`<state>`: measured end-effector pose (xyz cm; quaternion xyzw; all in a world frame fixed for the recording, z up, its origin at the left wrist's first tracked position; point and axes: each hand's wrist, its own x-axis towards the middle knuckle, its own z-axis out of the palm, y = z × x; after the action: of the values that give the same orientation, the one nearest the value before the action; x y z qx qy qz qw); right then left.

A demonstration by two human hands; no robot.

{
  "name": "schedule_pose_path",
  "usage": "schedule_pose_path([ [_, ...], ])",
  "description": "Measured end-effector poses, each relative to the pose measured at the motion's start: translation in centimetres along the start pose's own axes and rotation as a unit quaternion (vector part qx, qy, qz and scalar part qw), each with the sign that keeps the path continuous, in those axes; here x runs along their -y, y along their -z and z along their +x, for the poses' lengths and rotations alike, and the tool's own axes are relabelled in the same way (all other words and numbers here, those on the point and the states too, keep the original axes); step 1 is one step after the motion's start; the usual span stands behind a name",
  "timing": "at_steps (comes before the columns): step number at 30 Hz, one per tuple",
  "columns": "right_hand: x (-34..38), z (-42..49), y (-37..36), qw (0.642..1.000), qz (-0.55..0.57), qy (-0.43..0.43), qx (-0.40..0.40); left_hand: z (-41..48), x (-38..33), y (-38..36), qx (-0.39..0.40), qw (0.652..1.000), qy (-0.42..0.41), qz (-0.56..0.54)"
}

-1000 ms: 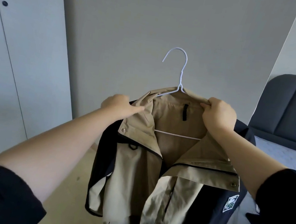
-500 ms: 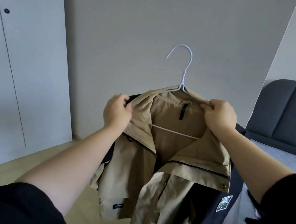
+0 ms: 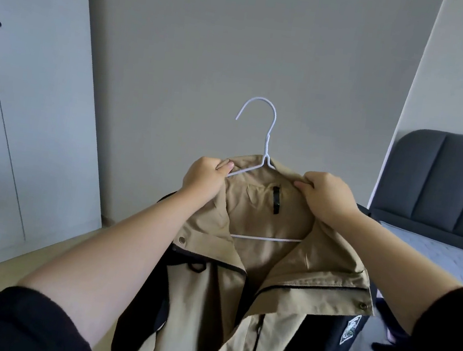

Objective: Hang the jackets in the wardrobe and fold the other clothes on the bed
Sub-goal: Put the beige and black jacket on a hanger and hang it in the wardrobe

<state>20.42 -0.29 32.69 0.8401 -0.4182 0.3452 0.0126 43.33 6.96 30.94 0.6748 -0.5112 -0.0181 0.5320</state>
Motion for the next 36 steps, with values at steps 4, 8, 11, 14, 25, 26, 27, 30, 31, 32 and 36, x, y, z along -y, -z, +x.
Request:
schedule_pose_path([
  [4, 1.7, 0.5, -0.2, 0.999, -0.032, 0.011, -0.001, 0.1, -1.6, -0.2, -0.007, 1.0, -0.005, 0.016],
  [8, 3.4, 1.2, -0.3, 0.999, -0.027, 0.019, -0.01, 0.1, -2.4, 0.4, -0.005, 0.999, -0.039, -0.001],
  [11, 2.7, 1.5, 0.4, 0.999, 0.004, -0.003, -0.034, 0.9, -0.9, 2.6, 0.008, 0.999, -0.043, -0.012],
  [14, 2.1, 1.2, 0.5, 0.998, 0.024, -0.024, -0.045, 1.0, 0.3, 4.2, 0.089, 0.992, -0.062, 0.058],
  [25, 2.1, -0.2, -0.1, 0.996, 0.048, -0.025, -0.068, -0.8, -2.7, 2.3, 0.153, 0.967, -0.146, 0.142],
  [26, 1.9, -0.4, 0.0, 0.996, 0.068, -0.013, -0.052, -0.8, -2.6, 2.2, 0.145, 0.958, -0.148, 0.197],
  [27, 1.7, -0.3, 0.3, 0.995, 0.095, -0.003, -0.031, -0.9, -2.4, 2.1, 0.122, 0.949, -0.157, 0.243],
  [30, 0.6, 0.5, 1.8, 0.989, 0.142, -0.025, 0.042, -1.5, -1.8, 1.3, 0.046, 0.944, -0.189, 0.266],
  [31, 0.1, 0.8, 2.3, 0.989, 0.124, -0.046, 0.065, -1.7, -1.9, 1.0, 0.034, 0.945, -0.198, 0.26],
  [32, -0.3, 1.0, 2.5, 0.991, 0.089, -0.064, 0.08, -1.8, -2.0, 0.7, 0.028, 0.945, -0.203, 0.256],
  [36, -1.3, 0.1, 2.4, 0.987, -0.007, -0.014, -0.161, -2.0, -1.5, 0.3, 0.013, 0.944, -0.196, 0.266],
])
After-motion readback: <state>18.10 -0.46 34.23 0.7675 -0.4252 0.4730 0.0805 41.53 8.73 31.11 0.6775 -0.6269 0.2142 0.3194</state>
